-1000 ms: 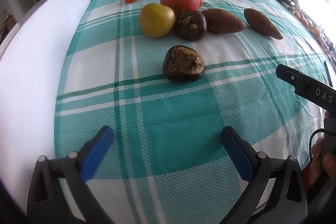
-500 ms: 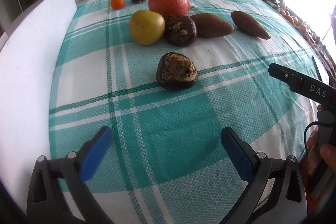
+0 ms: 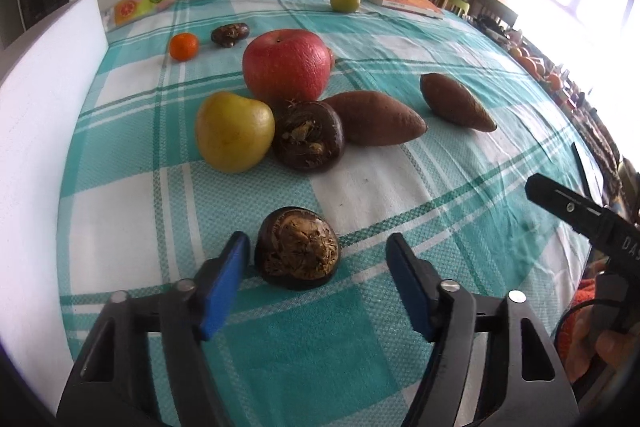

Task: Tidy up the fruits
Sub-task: 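Grasp the dark round fruit with the left tool while the right tool grasps a sweet potato, then carry both fruits over the white cardboard box and open both tools to drop them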

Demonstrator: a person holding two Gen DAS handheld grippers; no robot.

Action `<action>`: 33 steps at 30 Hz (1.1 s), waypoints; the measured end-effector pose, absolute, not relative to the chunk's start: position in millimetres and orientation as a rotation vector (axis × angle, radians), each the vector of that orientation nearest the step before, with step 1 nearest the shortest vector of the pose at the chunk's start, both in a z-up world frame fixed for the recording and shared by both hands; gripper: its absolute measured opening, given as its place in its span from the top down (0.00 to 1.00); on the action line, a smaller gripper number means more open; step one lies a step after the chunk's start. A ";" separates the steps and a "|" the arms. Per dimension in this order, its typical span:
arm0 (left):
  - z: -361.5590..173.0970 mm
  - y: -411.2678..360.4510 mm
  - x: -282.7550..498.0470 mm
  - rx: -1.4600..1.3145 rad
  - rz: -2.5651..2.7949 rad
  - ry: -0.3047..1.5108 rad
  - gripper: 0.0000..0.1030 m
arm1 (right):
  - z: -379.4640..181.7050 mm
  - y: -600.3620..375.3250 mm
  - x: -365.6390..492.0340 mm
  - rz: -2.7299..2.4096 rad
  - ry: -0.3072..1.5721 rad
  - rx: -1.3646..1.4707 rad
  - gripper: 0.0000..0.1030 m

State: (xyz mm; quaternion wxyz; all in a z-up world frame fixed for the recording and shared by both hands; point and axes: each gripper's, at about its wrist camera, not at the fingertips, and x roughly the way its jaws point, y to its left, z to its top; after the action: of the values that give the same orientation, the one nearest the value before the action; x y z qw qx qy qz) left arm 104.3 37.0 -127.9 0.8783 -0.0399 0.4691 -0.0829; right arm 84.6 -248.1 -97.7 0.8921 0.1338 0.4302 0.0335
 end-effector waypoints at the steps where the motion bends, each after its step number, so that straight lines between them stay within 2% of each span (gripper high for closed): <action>1: -129.7 36.8 105.6 -0.076 -0.173 0.982 0.45 | -95.0 -248.4 94.9 0.086 0.914 0.251 0.00; 2: -130.2 37.9 105.6 -0.072 -0.168 0.978 0.56 | -91.0 -247.6 107.7 0.093 0.933 0.202 0.00; 8: -122.8 53.1 94.5 -0.126 -0.203 0.960 0.57 | -86.9 -225.6 207.0 0.266 1.113 -0.067 0.02; 12: -111.1 64.5 80.2 -0.154 -0.218 0.949 0.57 | -108.9 -204.7 247.7 0.356 1.239 -0.153 0.33; 13: -108.4 67.2 77.0 -0.162 -0.218 0.947 0.57 | -114.5 -199.4 251.6 0.365 1.261 -0.177 0.38; 14: -106.2 69.8 74.1 -0.172 -0.221 0.946 0.57 | -118.8 -194.2 254.0 0.362 1.271 -0.213 0.48; 15: -104.2 71.7 71.1 -0.182 -0.224 0.945 0.57 | -120.7 -190.3 253.8 0.358 1.266 -0.243 0.52; 17: -99.4 75.0 65.4 -0.206 -0.235 0.941 0.57 | -120.0 -190.1 250.7 0.347 1.264 -0.234 0.52; 21: -81.3 82.5 50.8 -0.280 -0.285 0.922 0.57 | -113.6 -226.5 231.7 0.331 1.274 0.068 0.52; 26: -34.4 99.9 24.3 -0.380 -0.360 0.856 0.57 | -97.4 -250.0 187.5 0.440 1.234 0.447 0.52; 33: 30.5 175.3 -14.8 -0.431 -0.216 0.692 0.57 | -46.4 -125.3 142.0 0.817 1.186 0.633 0.52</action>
State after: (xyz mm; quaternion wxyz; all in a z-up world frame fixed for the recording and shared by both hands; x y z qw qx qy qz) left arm -14.8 175.3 30.5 0.9124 -0.2092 0.3356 -0.1050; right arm 142.0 -125.3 -46.4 0.7063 0.2848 0.5338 0.3675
